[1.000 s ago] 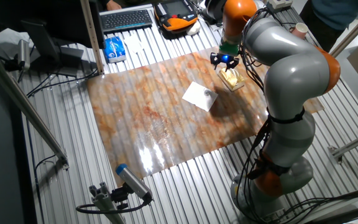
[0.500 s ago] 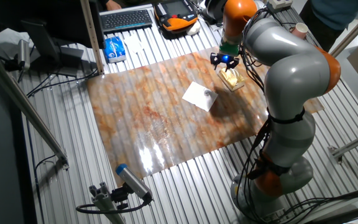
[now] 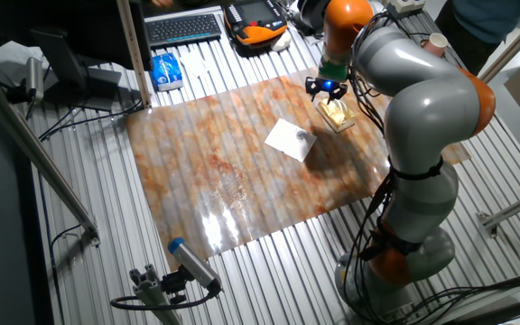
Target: Pull out a napkin
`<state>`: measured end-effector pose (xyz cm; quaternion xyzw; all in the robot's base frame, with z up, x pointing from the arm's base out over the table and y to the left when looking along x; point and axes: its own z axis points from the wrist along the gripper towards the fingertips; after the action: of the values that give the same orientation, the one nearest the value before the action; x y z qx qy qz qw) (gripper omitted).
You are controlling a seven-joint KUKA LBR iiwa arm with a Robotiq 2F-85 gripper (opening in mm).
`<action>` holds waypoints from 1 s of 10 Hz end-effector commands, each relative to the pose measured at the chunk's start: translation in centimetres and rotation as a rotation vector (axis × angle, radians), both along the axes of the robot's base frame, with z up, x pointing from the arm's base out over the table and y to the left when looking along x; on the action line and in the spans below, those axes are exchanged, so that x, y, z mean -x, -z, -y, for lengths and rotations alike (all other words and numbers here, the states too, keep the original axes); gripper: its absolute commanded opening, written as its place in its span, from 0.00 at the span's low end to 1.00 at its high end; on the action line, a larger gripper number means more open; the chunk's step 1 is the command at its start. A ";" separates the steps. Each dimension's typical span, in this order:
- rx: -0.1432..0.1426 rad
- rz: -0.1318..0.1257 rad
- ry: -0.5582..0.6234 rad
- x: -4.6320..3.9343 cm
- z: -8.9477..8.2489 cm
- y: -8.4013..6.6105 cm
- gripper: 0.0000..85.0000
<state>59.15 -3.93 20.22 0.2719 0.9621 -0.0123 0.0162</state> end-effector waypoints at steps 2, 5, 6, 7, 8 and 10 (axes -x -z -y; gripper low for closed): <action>0.002 0.002 -0.005 -0.02 0.0 0.0 0.60; 0.020 -0.001 -0.012 -0.04 0.0 0.0 0.60; 0.026 0.002 -0.012 0.01 0.0 -0.2 0.60; 0.028 0.002 -0.013 0.05 0.0 -0.4 0.60; 0.018 0.002 -0.018 0.09 0.1 -0.7 0.60; 0.012 0.003 -0.021 0.33 0.2 -1.0 0.60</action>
<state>58.80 -4.13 21.19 0.2615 0.9648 -0.0181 0.0197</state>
